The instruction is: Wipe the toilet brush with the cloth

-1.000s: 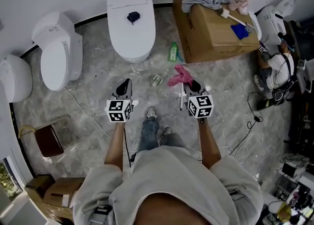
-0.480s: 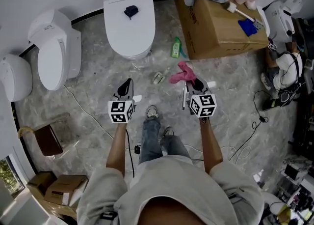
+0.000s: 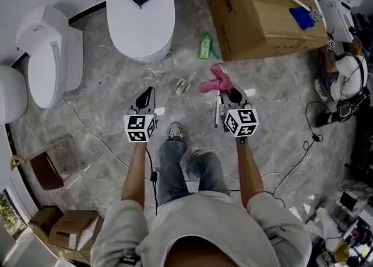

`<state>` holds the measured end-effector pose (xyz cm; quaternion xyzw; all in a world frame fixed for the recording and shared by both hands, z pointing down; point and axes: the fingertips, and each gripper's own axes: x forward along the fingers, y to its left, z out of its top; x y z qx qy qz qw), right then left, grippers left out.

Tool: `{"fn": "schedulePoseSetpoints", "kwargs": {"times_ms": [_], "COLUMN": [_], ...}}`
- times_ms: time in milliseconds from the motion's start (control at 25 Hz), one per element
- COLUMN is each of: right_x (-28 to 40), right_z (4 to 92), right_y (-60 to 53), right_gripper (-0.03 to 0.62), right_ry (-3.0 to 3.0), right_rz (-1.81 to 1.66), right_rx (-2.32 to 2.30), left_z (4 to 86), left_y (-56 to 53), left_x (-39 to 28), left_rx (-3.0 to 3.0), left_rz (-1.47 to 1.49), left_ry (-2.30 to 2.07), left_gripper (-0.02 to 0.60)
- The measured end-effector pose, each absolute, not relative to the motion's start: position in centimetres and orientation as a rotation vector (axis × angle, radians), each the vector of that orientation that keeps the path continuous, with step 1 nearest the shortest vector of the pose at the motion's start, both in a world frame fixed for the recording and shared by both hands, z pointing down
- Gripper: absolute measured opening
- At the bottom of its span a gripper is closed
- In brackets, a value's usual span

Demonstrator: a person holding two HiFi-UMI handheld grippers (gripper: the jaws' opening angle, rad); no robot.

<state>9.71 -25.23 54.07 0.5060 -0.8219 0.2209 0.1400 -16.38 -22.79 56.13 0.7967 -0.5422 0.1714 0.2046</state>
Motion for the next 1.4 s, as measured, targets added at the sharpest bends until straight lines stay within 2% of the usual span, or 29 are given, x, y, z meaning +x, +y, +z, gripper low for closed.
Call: {"fn": "schedulePoseSetpoints", "kwargs": {"times_ms": [960,1400], "right_x": [11.6,11.1], "right_z": [80.4,86.5], "right_y": [-27.4,-26.7], "right_gripper": [0.066,0.065], "right_ry": [-2.504,-2.574], "right_rz": [0.553,0.532], "right_rx": [1.511,1.454], "left_z": [85.2,92.7], "left_y": [-24.2,-23.0], "left_x": [-13.0,-10.4], "left_rx": [2.375,2.428], "left_rz": [0.457,0.435], "left_ry": [-1.473,-1.368], "left_gripper": [0.020,0.023]}}
